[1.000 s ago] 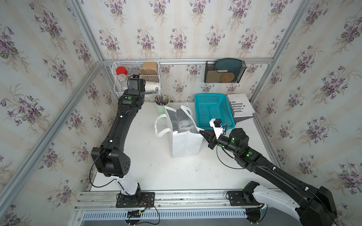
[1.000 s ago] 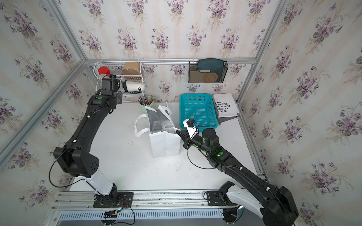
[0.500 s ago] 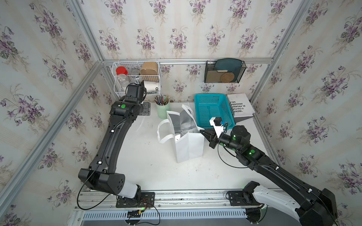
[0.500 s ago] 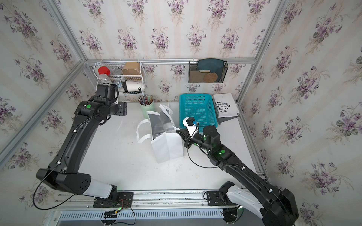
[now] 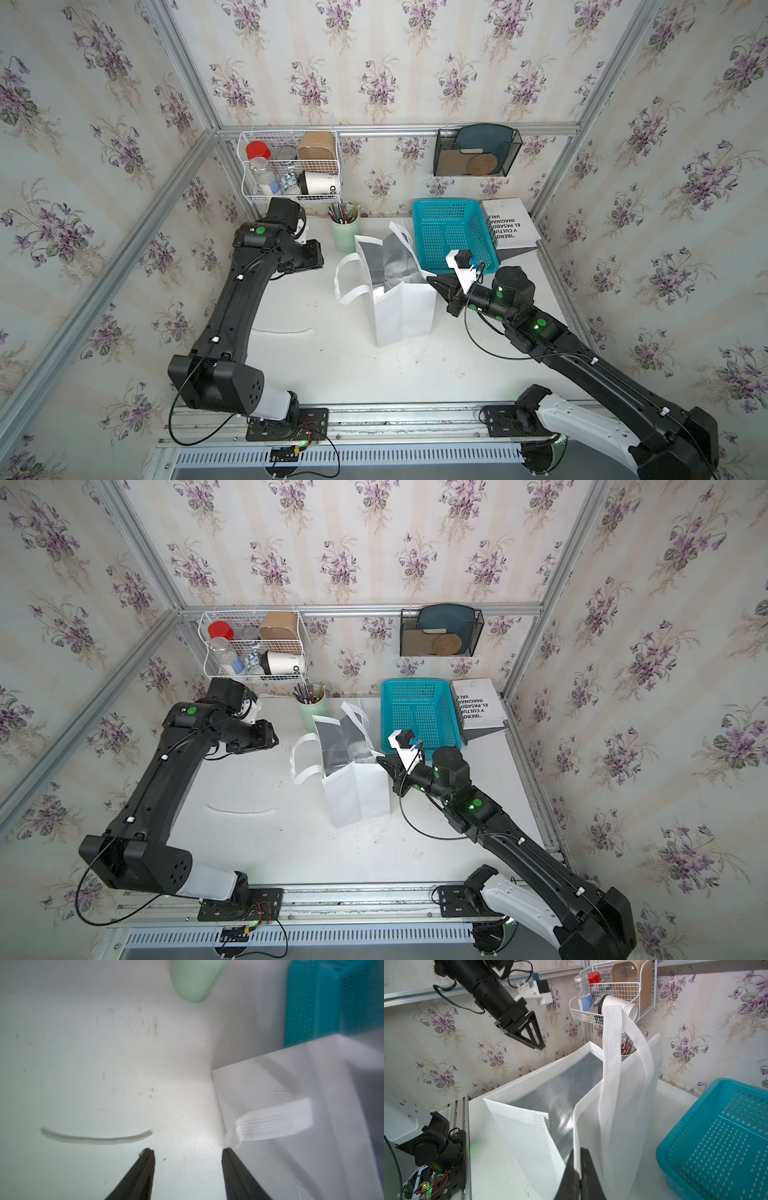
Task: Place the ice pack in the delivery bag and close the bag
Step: Adjust the delivery bag at the center of the board.
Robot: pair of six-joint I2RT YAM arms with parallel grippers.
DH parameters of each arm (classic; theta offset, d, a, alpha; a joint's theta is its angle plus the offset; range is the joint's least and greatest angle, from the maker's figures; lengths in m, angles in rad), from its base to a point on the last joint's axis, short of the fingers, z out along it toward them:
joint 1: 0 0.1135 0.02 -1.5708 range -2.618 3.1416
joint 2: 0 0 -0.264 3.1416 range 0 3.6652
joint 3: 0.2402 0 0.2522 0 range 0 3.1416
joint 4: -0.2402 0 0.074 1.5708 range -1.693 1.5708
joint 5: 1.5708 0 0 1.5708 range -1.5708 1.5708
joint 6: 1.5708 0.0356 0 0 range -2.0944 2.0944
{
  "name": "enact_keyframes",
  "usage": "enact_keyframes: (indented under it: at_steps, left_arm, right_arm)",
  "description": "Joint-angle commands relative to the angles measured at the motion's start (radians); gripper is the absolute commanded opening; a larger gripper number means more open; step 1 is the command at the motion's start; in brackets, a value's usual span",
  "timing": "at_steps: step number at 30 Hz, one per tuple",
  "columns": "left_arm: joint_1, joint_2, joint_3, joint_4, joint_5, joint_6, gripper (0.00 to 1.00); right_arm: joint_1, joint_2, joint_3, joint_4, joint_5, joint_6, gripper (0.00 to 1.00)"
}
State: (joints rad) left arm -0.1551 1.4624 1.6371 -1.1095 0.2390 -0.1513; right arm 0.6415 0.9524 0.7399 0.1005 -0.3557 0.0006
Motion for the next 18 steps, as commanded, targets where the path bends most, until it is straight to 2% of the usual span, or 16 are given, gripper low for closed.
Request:
enact_keyframes:
  at_steps: [1, 2, 4, 8, 13, 16, 18]
  left_arm:
    - [-0.055, -0.022, -0.009, 0.222, 0.217, 0.2, 0.63]
    - [-0.075, -0.017, -0.01, 0.265, 0.238, 0.243, 0.71]
    - [-0.127, 0.02, 0.007, 0.303, 0.242, 0.355, 0.77]
    - [-0.231, 0.118, 0.068, 0.328, 0.218, 0.619, 0.81]
    - [-0.228, 0.216, 0.116, 0.424, 0.233, 0.739, 0.82]
    - [-0.218, 0.299, 0.227, 0.317, 0.271, 0.783, 0.82]
    - [-0.212, 0.315, 0.252, 0.25, 0.308, 0.8, 0.81]
  right_arm:
    - [0.0, -0.005, -0.001, 0.006, -0.023, -0.001, 0.0]
    - [-0.001, -0.003, -0.001, 0.001, -0.028, -0.001, 0.0]
    - [0.0, -0.007, -0.002, -0.001, -0.027, -0.001, 0.0]
    - [0.0, -0.012, 0.004, -0.019, -0.037, -0.005, 0.0]
    - [0.0, -0.016, 0.006, -0.022, -0.043, -0.004, 0.0]
    - [0.0, -0.02, 0.006, -0.021, -0.028, -0.006, 0.0]
    - [0.0, -0.018, 0.011, -0.018, -0.017, -0.014, 0.0]
